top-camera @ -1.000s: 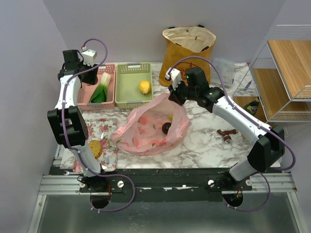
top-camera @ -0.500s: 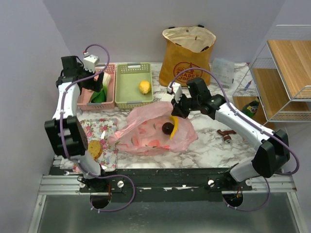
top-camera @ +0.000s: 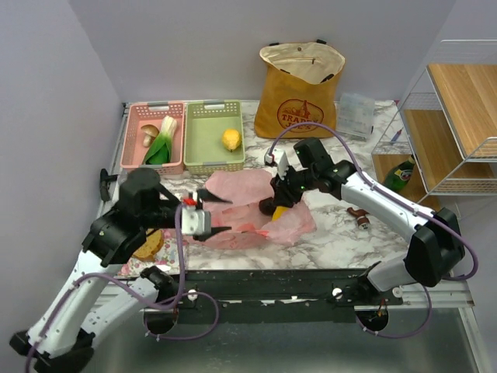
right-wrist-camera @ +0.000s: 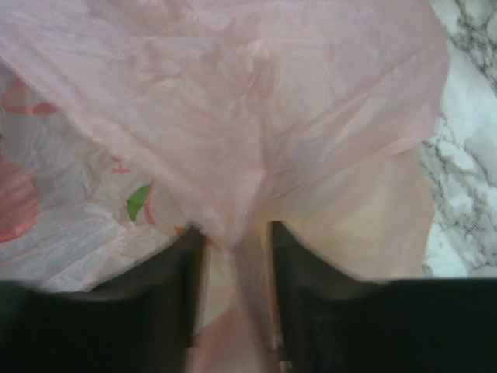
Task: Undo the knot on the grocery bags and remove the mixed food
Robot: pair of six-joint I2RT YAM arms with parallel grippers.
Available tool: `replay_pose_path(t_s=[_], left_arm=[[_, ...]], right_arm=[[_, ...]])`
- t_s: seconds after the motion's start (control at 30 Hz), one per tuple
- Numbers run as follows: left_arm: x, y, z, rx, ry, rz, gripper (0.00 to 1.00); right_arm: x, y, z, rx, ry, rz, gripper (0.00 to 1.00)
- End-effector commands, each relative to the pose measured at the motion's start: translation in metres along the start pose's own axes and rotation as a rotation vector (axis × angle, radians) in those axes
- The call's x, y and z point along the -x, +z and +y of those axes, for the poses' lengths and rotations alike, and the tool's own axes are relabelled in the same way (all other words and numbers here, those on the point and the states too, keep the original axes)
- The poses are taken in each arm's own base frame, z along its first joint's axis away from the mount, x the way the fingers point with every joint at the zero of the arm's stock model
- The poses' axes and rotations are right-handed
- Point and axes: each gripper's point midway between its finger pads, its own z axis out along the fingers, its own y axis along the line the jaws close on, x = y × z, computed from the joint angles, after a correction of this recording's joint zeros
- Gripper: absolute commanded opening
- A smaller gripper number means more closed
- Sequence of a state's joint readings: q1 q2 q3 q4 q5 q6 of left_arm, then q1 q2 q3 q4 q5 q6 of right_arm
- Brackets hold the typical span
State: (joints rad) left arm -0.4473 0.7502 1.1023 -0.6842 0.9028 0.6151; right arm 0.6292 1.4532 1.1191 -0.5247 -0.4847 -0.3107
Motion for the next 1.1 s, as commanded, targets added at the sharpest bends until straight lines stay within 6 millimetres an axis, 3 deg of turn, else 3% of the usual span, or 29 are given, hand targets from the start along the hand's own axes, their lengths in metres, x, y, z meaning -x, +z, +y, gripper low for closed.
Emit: replay_pose_path(t_s=[0.0, 0.03, 0.07, 0.23, 0.33, 0.5, 0.6, 0.73, 0.83, 0.93, 1.0, 1.07], left_arm=[[-0.061, 0.037, -0.073, -0.242, 0.057, 0.151, 0.49], [-0.071, 0.045, -0.072, -0.222, 0.069, 0.181, 0.48], [-0.085, 0.053, -0.074, -0.215, 0.063, 0.22, 0.48], [-0.135, 0.08, -0.08, -0.21, 0.028, 0.37, 0.46], [-0.152, 0.088, -0.104, -0.298, 0.069, 0.398, 0.46], [-0.176, 0.101, -0.161, -0.483, 0.152, 0.39, 0.46], [-0.181, 0.111, -0.173, -0.524, 0.163, 0.387, 0.46], [-0.161, 0.109, -0.175, -0.562, 0.151, 0.34, 0.55], [-0.103, 0.099, -0.154, -0.477, 0.079, 0.139, 0.66], [-0.047, 0.081, -0.121, -0.348, 0.026, -0.009, 0.68], [-0.036, 0.075, -0.111, -0.301, 0.066, -0.035, 0.67], [-0.04, 0.078, -0.099, -0.249, 0.121, -0.017, 0.62]], right_arm=[[0.005, -0.015, 0.008, 0.0, 0.029, 0.005, 0.64], [0.004, -0.02, 0.011, 0.002, 0.031, 0.019, 0.76], [0.001, -0.025, 0.012, -0.003, 0.03, 0.04, 0.81], [-0.017, -0.046, 0.004, -0.102, 0.013, 0.125, 0.89], [-0.026, -0.056, 0.003, -0.134, 0.006, 0.162, 0.95], [-0.035, -0.066, 0.006, -0.139, 0.014, 0.21, 1.0], [-0.035, -0.066, 0.007, -0.137, 0.026, 0.214, 1.0], [-0.046, -0.062, 0.006, -0.138, 0.037, 0.257, 0.99], [-0.047, -0.058, 0.005, -0.138, 0.022, 0.23, 0.92], [-0.041, -0.055, 0.004, -0.145, 0.025, 0.186, 0.9], [-0.039, -0.053, 0.004, -0.142, 0.029, 0.178, 0.91], [-0.04, -0.053, 0.004, -0.144, 0.029, 0.176, 0.93]])
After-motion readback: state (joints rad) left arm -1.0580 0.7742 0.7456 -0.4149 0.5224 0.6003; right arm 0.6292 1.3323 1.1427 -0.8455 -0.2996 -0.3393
